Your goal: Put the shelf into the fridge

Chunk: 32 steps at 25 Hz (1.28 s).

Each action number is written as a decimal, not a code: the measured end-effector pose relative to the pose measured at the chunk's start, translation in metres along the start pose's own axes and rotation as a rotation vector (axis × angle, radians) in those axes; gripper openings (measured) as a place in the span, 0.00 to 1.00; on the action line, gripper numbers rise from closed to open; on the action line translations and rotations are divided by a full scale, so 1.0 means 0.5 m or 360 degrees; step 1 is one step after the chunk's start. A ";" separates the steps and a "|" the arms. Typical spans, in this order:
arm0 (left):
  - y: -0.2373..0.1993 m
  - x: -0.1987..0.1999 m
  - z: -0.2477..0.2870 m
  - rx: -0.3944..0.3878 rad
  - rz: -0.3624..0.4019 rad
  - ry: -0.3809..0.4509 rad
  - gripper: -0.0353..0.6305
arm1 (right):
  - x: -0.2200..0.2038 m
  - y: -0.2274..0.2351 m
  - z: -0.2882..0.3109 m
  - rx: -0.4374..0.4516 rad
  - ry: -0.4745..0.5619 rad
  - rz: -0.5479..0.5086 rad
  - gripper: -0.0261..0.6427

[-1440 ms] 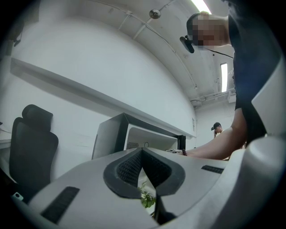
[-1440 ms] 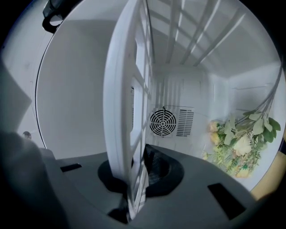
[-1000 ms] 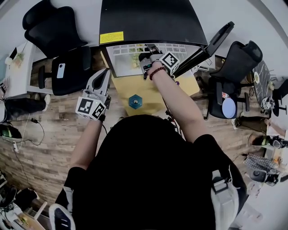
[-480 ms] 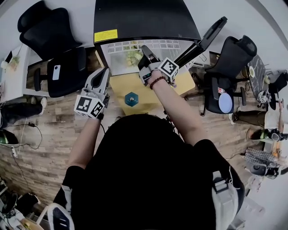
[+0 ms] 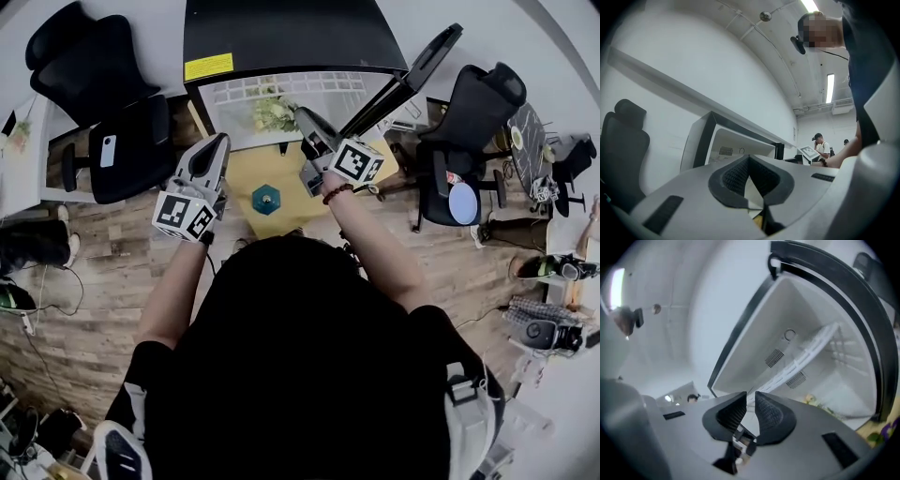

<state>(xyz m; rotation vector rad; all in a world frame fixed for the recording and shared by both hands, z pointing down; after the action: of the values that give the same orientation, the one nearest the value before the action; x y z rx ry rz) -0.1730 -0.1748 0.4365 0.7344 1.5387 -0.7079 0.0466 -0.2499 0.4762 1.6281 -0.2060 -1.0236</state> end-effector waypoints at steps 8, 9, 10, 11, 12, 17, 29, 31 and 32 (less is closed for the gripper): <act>0.019 0.001 0.007 -0.0048 -0.0019 0.0010 0.08 | -0.008 -0.063 -0.078 -0.0150 -0.0111 -0.1012 0.09; 0.020 0.001 0.008 -0.0051 -0.0024 0.0012 0.08 | -0.007 -0.071 -0.086 -0.0163 -0.0106 -0.1098 0.09; 0.022 0.002 0.010 -0.0055 -0.0026 0.0013 0.08 | -0.005 -0.080 -0.093 -0.0173 -0.0095 -0.1178 0.09; 0.024 0.003 0.012 -0.0059 -0.0027 0.0014 0.08 | -0.003 -0.087 -0.101 -0.0179 -0.0084 -0.1248 0.08; 0.026 0.003 0.012 -0.0062 -0.0027 0.0014 0.08 | -0.002 -0.093 -0.108 -0.0184 -0.0072 -0.1305 0.08; 0.034 0.011 0.017 -0.0073 -0.0009 0.0018 0.08 | 0.010 -0.089 -0.151 -0.0235 0.0006 -0.1438 0.06; 0.023 0.020 0.019 -0.0054 0.0001 0.0017 0.08 | 0.017 -0.086 -0.193 -0.0302 0.0085 -0.1581 0.06; 0.020 0.020 0.020 -0.0051 0.0002 0.0016 0.08 | 0.019 -0.084 -0.192 -0.0301 0.0096 -0.1565 0.06; 0.020 0.019 0.020 -0.0049 0.0001 0.0015 0.08 | 0.019 -0.083 -0.192 -0.0300 0.0100 -0.1560 0.06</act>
<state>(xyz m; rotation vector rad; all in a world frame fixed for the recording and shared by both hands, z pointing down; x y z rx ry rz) -0.1600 -0.1760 0.4258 0.7160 1.5545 -0.6799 0.1044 -0.1733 0.4332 1.5768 0.7874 -1.6408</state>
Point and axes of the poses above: the fingertips, and each gripper's own axes: z forward along the fingers, y to its right, x out of its top, the point moved 5 cm from there along -z, backward along the fingers, and after that the axes turned 11 degrees about z, right-handed, at the moved point
